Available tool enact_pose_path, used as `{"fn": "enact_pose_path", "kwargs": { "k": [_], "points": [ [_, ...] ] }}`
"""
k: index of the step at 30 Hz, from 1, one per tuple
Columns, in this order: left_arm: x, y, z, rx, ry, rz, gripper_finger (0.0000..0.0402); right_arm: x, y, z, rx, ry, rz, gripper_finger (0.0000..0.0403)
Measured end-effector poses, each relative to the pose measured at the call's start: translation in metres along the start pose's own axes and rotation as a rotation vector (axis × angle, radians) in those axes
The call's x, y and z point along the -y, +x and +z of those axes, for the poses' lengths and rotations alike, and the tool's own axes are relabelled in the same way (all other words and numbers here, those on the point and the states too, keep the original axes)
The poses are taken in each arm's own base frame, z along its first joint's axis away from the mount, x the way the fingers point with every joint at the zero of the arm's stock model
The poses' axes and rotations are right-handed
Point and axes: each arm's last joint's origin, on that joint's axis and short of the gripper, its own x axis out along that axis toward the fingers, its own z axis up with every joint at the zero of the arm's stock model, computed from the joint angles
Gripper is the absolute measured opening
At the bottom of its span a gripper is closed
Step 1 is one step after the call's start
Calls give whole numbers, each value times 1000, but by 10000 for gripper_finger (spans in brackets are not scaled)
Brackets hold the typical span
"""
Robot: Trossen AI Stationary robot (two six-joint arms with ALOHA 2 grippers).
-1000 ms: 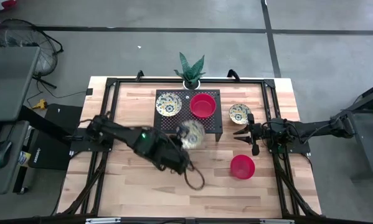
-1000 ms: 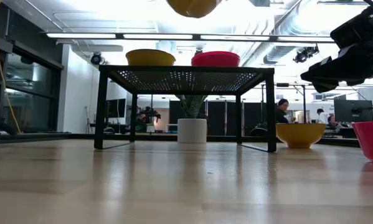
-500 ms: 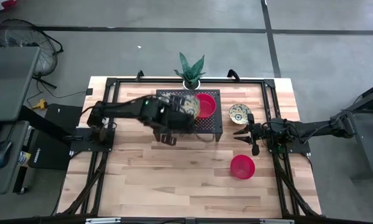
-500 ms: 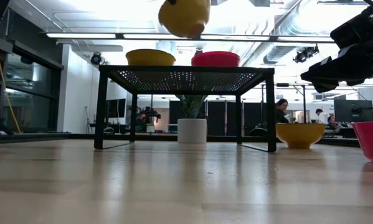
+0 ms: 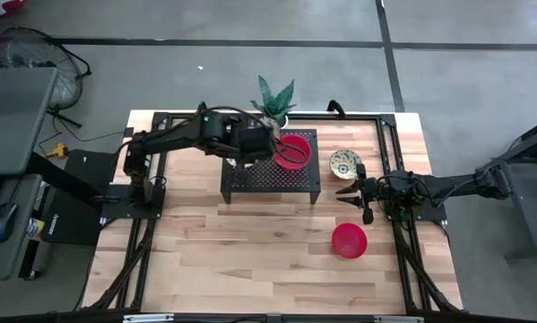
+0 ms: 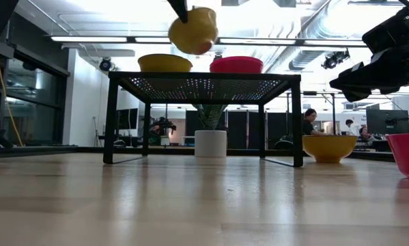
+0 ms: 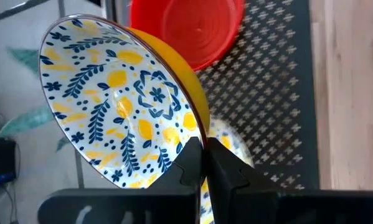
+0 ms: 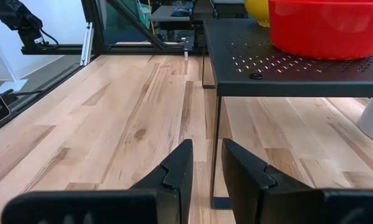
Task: Pick & Place Mini bowls
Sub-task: Stack the bottom yellow bowl on the yellow bowl on the shelf
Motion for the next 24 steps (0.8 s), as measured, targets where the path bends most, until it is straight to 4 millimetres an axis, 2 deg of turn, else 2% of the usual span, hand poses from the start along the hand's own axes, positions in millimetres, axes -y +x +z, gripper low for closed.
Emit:
{"fn": "enact_pose_path", "kwargs": {
  "k": [6, 10, 14, 24],
  "points": [
    [-6, -6, -19, -21, -26, -15, 0, 0, 0, 0, 0, 0, 0, 73],
    [-2, -6, -36, -64, -21, -71, 0, 0, 0, 0, 0, 0, 0, 73],
    [0, 3, -41, -89, -35, -76, 0, 0, 0, 0, 0, 0, 0, 73],
    [5, 9, -54, -141, 12, -56, 0, 0, 0, 0, 0, 0, 0, 73]
  ]
}}
